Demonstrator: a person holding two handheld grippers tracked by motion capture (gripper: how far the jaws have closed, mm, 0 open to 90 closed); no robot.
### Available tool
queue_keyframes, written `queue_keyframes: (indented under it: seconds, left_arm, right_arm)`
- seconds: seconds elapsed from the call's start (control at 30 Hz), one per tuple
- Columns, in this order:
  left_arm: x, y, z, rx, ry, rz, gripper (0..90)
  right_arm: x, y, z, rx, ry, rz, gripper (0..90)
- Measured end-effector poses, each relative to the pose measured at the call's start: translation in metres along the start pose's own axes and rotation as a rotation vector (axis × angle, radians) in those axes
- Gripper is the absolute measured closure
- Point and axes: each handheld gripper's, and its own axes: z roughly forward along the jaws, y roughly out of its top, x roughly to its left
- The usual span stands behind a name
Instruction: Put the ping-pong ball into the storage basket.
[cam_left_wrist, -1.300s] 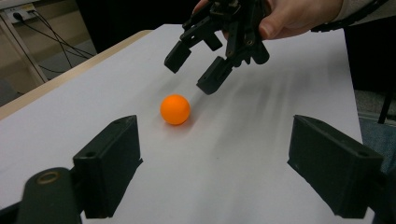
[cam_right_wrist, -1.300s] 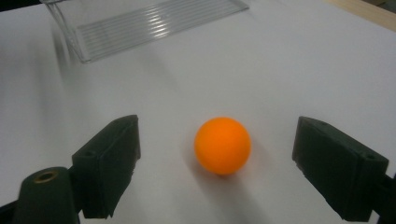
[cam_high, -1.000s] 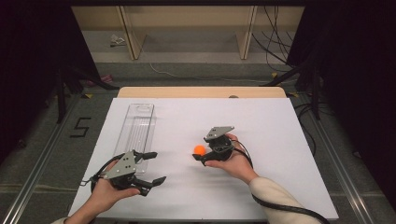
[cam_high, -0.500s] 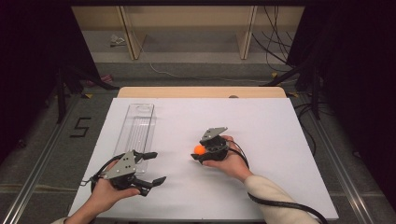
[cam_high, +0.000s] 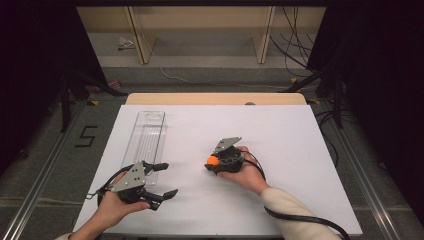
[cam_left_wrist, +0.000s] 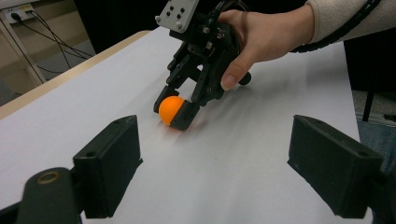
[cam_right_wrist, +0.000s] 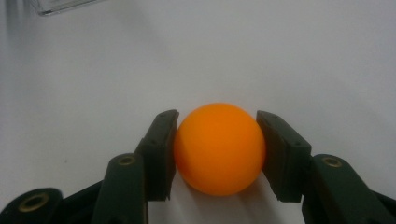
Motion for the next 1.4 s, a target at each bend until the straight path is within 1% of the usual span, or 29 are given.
queue_keyframes:
  seconds: [0.2,0.27,0.3,0.43,0.47,0.6,0.77,0.93,1.4]
  left_arm:
    - [0.0,0.0,0.0,0.0,-0.001,0.0,16.5]
    - [0.0,0.0,0.0,0.0,-0.002,0.001,16.5]
    - [0.0,0.0,0.0,0.001,-0.002,0.002,16.5]
    - [0.0,0.0,0.0,0.001,-0.005,0.004,16.6]
    - [-0.001,0.0,0.0,0.002,-0.005,0.003,16.6]
    - [-0.001,0.0,0.0,0.001,-0.004,0.006,16.6]
    - [-0.002,0.0,0.001,0.003,-0.005,0.007,16.7]
    - [-0.002,0.001,0.0,0.003,-0.006,0.012,16.7]
    - [-0.003,0.001,0.001,0.006,-0.009,0.018,16.7]
  right_arm:
    - [-0.001,0.004,-0.005,-0.024,-0.005,0.008,51.2]
    - [-0.001,0.008,-0.009,-0.046,-0.007,0.009,51.3]
    - [-0.001,0.008,-0.009,-0.046,-0.007,0.009,51.3]
    - [-0.001,0.014,-0.015,-0.074,-0.009,0.008,51.3]
    - [-0.001,0.017,-0.017,-0.089,-0.013,0.011,51.3]
    - [-0.003,0.02,-0.021,-0.107,-0.02,0.011,51.3]
    - [-0.006,0.026,-0.031,-0.138,-0.03,0.018,51.4]
    - [-0.007,0.028,-0.035,-0.149,-0.038,0.023,51.4]
    - [-0.01,0.036,-0.044,-0.18,-0.052,0.019,51.4]
